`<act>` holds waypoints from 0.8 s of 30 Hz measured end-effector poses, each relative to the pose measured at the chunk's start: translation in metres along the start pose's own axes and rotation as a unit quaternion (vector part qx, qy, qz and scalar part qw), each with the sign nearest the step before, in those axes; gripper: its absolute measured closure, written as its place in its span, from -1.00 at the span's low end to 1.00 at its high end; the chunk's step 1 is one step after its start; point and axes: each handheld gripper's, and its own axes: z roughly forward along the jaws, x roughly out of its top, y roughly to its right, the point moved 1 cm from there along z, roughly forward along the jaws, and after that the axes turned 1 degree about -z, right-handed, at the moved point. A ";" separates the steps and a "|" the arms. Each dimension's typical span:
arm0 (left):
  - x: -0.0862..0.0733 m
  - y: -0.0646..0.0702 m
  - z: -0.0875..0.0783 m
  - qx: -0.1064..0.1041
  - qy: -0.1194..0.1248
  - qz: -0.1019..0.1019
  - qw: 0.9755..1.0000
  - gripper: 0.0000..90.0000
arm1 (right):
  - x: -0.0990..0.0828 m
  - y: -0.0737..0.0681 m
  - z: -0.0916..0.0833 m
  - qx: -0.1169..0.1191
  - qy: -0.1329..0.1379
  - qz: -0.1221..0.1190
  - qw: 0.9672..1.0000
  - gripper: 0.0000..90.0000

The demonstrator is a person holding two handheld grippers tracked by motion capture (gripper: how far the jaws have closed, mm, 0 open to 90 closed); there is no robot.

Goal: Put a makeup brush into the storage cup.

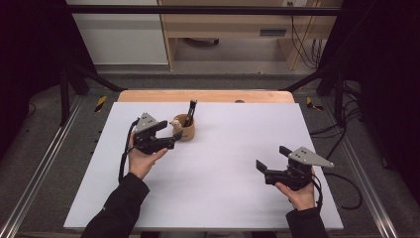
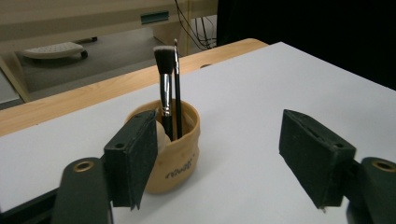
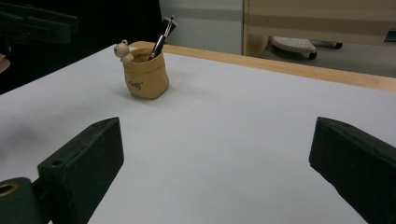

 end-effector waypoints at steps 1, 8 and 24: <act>-0.001 0.001 -0.003 0.001 0.001 0.003 1.000 -0.43 | 0.000 0.000 -0.001 0.001 0.000 0.000 1.000 -0.92; -0.017 0.003 -0.024 -0.009 0.007 0.000 1.000 -0.56 | 0.001 0.001 -0.002 0.000 0.002 -0.001 1.000 -0.92; -0.050 -0.006 -0.065 0.001 0.002 -0.016 1.000 -0.69 | -0.001 0.001 -0.003 -0.002 -0.003 -0.001 1.000 -0.93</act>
